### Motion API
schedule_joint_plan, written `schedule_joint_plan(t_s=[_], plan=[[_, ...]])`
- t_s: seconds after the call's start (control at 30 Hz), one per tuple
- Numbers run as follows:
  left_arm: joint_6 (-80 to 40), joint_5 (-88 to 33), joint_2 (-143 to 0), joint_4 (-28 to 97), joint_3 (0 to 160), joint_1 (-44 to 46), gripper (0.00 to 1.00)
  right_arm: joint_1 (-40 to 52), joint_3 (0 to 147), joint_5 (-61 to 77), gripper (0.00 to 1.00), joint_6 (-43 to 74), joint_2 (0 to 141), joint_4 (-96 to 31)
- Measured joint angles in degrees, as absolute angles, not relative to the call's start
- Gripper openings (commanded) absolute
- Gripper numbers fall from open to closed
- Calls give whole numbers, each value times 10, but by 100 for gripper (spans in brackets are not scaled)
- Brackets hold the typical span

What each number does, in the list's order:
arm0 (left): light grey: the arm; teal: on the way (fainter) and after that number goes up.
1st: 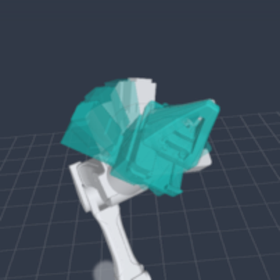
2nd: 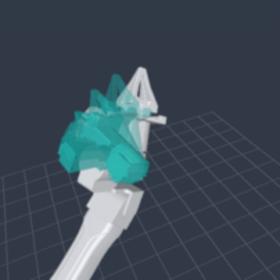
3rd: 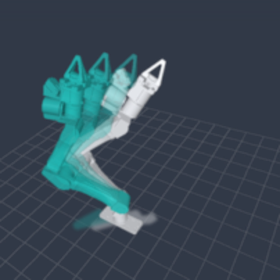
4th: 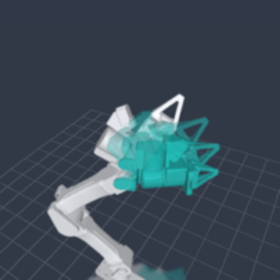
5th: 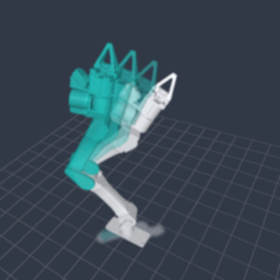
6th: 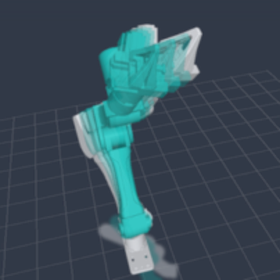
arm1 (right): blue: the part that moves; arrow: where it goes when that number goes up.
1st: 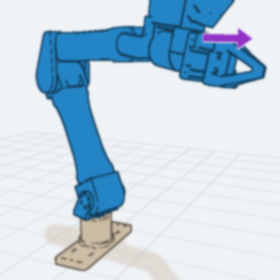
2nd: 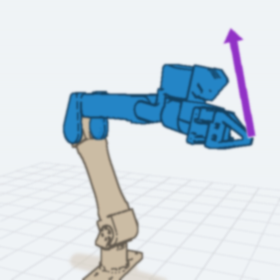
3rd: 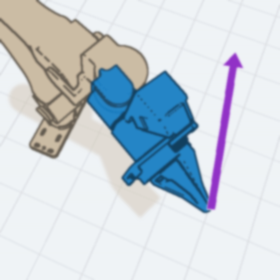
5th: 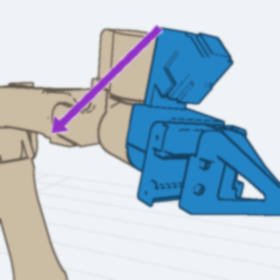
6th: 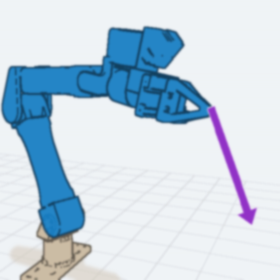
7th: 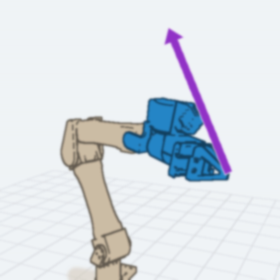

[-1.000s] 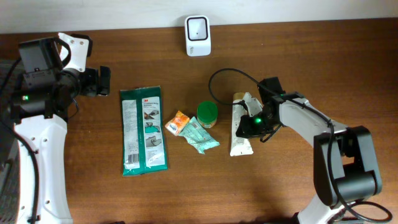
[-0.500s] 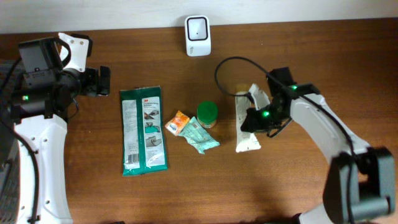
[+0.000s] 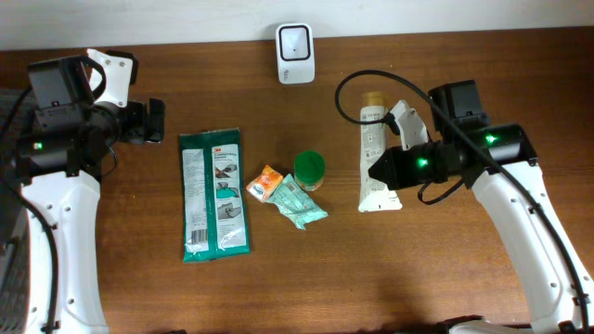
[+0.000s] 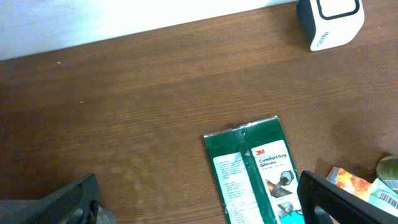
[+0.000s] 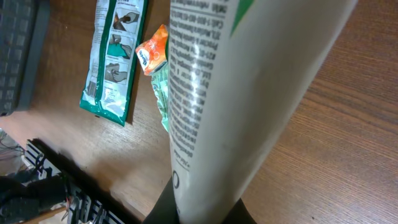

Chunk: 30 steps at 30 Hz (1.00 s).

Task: Scan the item barcode
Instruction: 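Lift the tube and rotate it upright with the right gripper, then move the held tube to the barcode scanner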

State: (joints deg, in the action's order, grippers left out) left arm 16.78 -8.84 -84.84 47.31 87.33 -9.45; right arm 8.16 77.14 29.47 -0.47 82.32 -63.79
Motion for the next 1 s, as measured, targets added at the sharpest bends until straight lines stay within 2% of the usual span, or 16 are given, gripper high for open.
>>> schedule_joint_plan(t_s=[0.27, 1.0], plan=[[168, -88, -848, 473, 873, -95, 99, 82, 808, 295, 4, -5, 823, -613], [168, -88, -848, 473, 873, -95, 99, 82, 814, 262, 4, -5, 823, -643]])
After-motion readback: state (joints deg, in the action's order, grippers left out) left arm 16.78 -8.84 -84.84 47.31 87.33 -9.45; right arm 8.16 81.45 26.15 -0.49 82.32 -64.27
